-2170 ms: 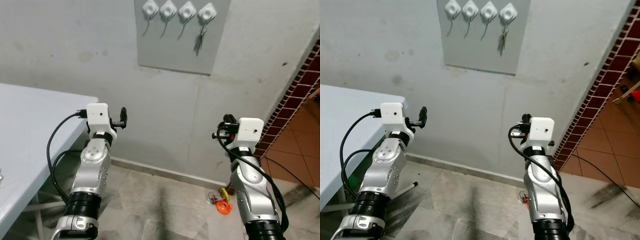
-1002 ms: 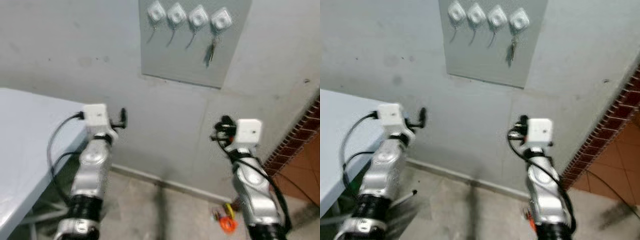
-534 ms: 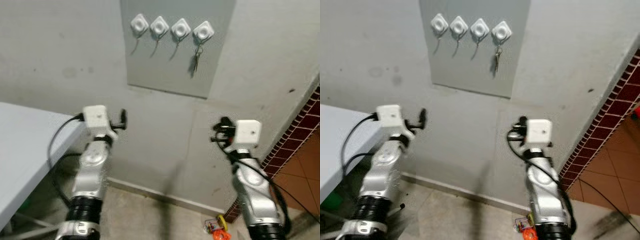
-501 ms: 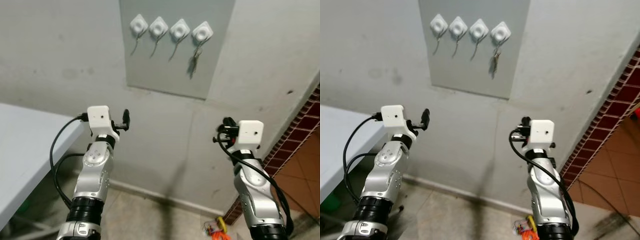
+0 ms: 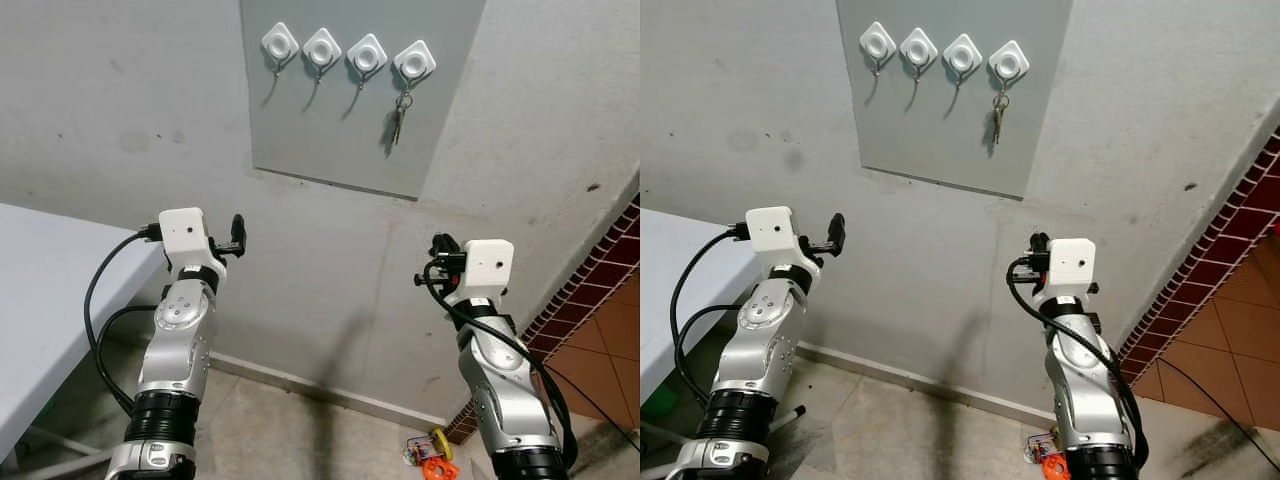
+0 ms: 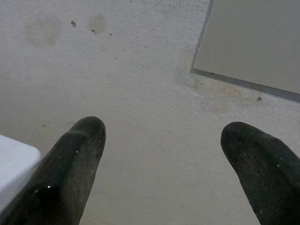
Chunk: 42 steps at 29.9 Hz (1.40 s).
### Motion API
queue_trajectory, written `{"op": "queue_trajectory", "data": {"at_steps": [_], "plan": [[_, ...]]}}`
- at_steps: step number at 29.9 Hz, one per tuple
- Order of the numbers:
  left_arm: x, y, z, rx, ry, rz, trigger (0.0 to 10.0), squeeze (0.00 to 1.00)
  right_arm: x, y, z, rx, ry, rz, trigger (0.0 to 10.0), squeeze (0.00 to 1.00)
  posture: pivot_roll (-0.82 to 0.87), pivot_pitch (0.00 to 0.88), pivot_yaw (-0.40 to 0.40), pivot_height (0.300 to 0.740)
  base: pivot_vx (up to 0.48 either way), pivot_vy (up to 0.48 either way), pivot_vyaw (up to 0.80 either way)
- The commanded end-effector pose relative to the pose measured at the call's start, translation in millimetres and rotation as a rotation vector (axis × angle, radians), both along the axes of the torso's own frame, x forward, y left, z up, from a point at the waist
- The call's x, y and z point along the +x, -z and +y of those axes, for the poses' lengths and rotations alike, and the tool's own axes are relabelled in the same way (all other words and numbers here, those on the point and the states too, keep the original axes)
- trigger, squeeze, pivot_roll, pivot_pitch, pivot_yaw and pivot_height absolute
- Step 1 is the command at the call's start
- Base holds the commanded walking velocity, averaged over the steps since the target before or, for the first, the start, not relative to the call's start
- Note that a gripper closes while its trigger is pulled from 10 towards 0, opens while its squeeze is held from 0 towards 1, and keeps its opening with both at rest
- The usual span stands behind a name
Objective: Hang keys on a hook
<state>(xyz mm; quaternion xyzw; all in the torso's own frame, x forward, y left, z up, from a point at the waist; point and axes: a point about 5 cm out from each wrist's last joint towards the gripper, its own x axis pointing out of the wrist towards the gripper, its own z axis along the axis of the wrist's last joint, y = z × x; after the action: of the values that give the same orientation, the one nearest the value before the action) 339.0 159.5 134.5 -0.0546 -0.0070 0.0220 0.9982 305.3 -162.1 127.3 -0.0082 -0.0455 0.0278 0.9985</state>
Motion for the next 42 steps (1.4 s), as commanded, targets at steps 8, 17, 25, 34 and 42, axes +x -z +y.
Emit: {"op": "queue_trajectory", "data": {"at_steps": [8,17,25,34,42], "plan": [[-0.2,-6.7,-4.9,0.034,0.032,-0.017,10.0,0.00,6.9,-14.5,4.4,0.003,-0.059,-0.041,10.0,0.00,-0.02,0.000,-0.024,0.732,0.000,0.000,0.00],[-14.5,-19.6,-42.7,0.113,0.236,-0.088,10.0,0.00,37.8,-46.4,9.8,-0.038,-0.176,-0.107,10.0,0.00,-0.01,0.000,-0.038,0.732,0.000,0.000,0.00],[-16.0,-35.7,-53.7,0.109,0.281,-0.133,10.0,0.00,61.9,-73.4,21.6,-0.052,-0.273,-0.144,10.0,0.00,0.00,0.000,-0.051,0.732,0.000,0.000,0.00],[-12.7,-52.8,-54.3,0.115,0.288,-0.169,10.0,0.00,80.4,-94.4,41.3,-0.025,-0.391,-0.161,10.0,0.00,0.03,0.012,-0.064,0.732,0.000,0.000,0.00],[-9.0,-61.5,-53.7,0.126,0.289,-0.190,10.0,0.00,90.0,-108.0,53.1,0.013,-0.414,-0.182,10.0,0.00,0.03,0.018,-0.065,0.732,0.000,0.000,0.00]]}}
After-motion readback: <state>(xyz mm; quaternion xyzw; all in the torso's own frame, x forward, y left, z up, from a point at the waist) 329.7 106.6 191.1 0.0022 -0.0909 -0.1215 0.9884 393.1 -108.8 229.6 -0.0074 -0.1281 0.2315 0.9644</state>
